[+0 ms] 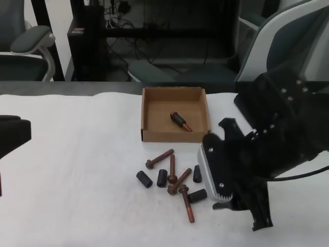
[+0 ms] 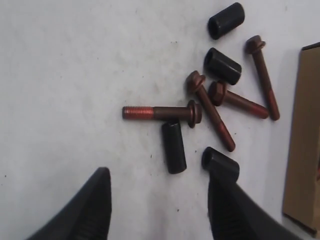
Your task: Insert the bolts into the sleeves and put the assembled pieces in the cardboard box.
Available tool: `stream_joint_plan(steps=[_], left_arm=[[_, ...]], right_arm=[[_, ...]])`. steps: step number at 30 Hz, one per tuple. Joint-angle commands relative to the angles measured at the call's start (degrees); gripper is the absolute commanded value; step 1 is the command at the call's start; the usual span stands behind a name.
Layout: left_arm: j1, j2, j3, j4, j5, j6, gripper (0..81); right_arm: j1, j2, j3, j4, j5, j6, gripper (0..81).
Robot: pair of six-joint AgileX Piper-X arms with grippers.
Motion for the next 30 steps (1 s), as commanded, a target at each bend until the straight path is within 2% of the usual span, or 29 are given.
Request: stream_joint_plan(steps=[1,30], left_arm=[[-0.1,-0.4,0.0,-0.8,1.3,0.1,13.6],[-0.1,-0.4,0.0,-0.8,1.6,0.1,13.6]], right_arm=[[-0.1,2.2,0.0,-1.4,-0.9,-1.8,57.0],[-0.1,11.6,-0.1,-9.7,1.0,-8.1,57.0]])
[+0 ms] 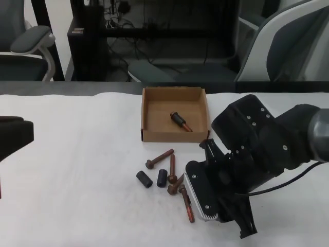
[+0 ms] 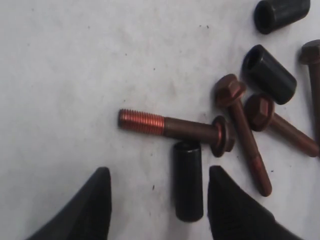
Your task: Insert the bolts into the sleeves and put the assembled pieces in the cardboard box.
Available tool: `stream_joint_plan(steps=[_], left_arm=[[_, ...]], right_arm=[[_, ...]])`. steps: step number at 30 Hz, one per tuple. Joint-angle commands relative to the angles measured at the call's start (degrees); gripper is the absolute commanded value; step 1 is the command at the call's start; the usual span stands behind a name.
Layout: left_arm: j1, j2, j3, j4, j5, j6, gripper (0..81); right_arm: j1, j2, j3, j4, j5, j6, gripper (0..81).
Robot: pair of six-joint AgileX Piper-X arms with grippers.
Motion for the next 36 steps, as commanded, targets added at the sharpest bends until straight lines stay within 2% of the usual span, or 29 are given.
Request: stream_joint_plan(steps=[1,10,12,15,17,36], left_arm=[[-0.1,-0.4,0.0,-0.8,0.4,0.1,13.6],[-0.1,-0.4,0.0,-0.8,0.4,0.1,13.6],[-0.1,-0.4,0.0,-0.8,0.4,0.1,13.6],[-0.1,-0.4,0.0,-0.8,0.4,0.1,13.6],[-0.1,-0.4,0.0,-0.8,0.4,0.1,13.6],[-0.1,-0.4,0.0,-3.3,0.4,0.1,13.6]], right_arm=[[-0.1,0.6,-0.4,-1.8,0.1,-0.4,57.0],[-0.1,1.4,-0.9,-4.2,0.1,-1.0,56.6],[-0.1,1.4,-0.8,-4.2,0.1,-1.6,52.2],[-0.1,1.7,-0.8,-4.6,0.1,-1.9,39.8],[-0.1,2.0,-0.8,-5.3,0.1,-1.9,36.4],[-0.2,4.8,-1.0,-7.0,2.0,-1.9,36.5]])
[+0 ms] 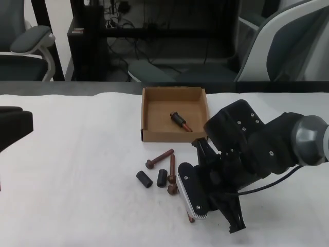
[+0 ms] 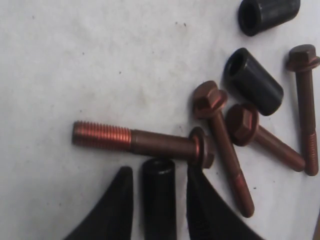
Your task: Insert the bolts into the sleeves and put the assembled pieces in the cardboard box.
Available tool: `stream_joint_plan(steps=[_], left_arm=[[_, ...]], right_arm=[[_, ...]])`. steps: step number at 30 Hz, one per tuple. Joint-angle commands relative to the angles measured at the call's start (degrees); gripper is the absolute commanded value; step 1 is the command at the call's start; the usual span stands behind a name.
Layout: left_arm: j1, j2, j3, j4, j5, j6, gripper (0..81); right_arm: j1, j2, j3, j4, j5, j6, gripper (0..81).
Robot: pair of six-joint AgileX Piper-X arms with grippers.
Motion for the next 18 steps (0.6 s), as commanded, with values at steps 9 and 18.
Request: stream_joint_plan(steps=[9,18], left_arm=[[-0.1,-0.4,0.0,-0.7,0.4,0.1,13.6],[-0.1,-0.4,0.0,-0.7,0.4,0.1,13.6]], right_arm=[[-0.2,2.5,-0.3,-0.5,0.5,-0.5,36.5],[-1.0,2.4,-0.3,0.4,0.5,2.0,36.5]])
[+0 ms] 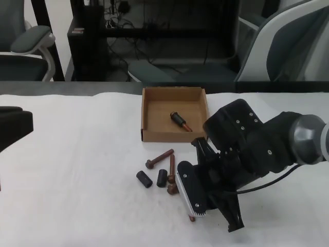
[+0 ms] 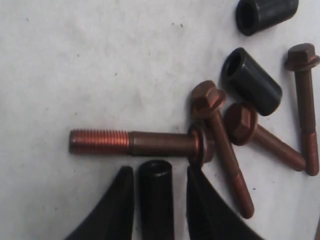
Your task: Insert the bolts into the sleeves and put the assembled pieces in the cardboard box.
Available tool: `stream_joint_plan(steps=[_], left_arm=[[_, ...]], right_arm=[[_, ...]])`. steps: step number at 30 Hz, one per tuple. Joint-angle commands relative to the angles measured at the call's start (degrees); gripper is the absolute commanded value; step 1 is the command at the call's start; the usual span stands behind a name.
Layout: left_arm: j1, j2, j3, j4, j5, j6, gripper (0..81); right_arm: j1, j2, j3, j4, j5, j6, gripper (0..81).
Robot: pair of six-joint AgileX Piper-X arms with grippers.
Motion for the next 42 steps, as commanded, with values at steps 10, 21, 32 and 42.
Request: stream_joint_plan(steps=[10,21,32,42], left_arm=[[-0.1,-0.4,0.0,-0.7,0.4,0.1,13.6],[-0.1,-0.4,0.0,-0.7,0.4,0.1,13.6],[-0.1,-0.4,-0.5,-0.7,0.2,0.1,13.6],[-0.1,-0.4,-3.3,-0.6,0.0,3.2,13.6]], right_arm=[[-1.0,1.7,0.1,4.3,0.7,1.1,19.3],[-1.0,1.7,-1.9,4.4,1.6,2.7,0.0],[0.1,-2.6,-7.3,10.1,1.9,12.1,0.0],[3.4,-14.1,-7.1,13.4,1.2,29.9,0.6]])
